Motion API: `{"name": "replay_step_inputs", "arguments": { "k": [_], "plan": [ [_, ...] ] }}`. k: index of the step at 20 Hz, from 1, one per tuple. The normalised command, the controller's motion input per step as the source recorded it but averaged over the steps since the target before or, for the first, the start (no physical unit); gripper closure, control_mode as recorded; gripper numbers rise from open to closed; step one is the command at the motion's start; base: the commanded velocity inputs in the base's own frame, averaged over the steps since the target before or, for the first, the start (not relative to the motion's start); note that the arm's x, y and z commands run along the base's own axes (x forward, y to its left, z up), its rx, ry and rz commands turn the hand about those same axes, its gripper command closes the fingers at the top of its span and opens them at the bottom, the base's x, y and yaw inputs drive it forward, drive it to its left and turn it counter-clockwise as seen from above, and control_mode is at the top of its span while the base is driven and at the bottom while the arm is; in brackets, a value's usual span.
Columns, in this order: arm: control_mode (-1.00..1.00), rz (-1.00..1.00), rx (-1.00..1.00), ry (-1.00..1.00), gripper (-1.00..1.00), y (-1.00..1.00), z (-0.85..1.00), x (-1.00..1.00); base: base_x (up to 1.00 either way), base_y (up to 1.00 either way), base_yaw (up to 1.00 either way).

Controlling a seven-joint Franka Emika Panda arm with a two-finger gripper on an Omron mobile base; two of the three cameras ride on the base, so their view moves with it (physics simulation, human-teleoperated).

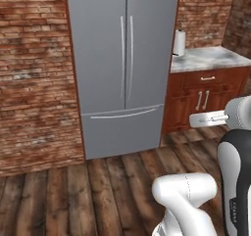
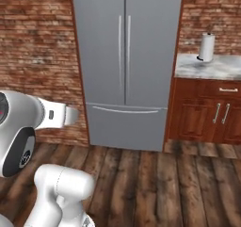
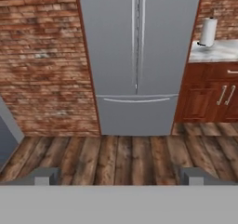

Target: Retrieve the fish from the fridge and place it on the saucepan with marinade on the stove.

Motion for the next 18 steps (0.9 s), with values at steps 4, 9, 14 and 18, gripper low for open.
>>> {"name": "replay_step_inputs", "arguments": {
  "k": [4,9,14,18],
  "plan": [
    [1.0,0.0,0.0,0.0,-1.0,0.0,0.0,0.0,0.47,0.01,0.17],
    [1.0,0.0,0.0,0.0,-1.0,0.0,0.0,0.0,0.59,0.0,0.21],
    [1.0,0.0,0.0,0.0,-1.0,0.0,0.0,0.0,0.46,-0.11,0.15],
    [1.0,0.0,0.0,0.0,-1.0,0.0,0.0,0.0,0.47,-0.33,0.07]
  ]
}}
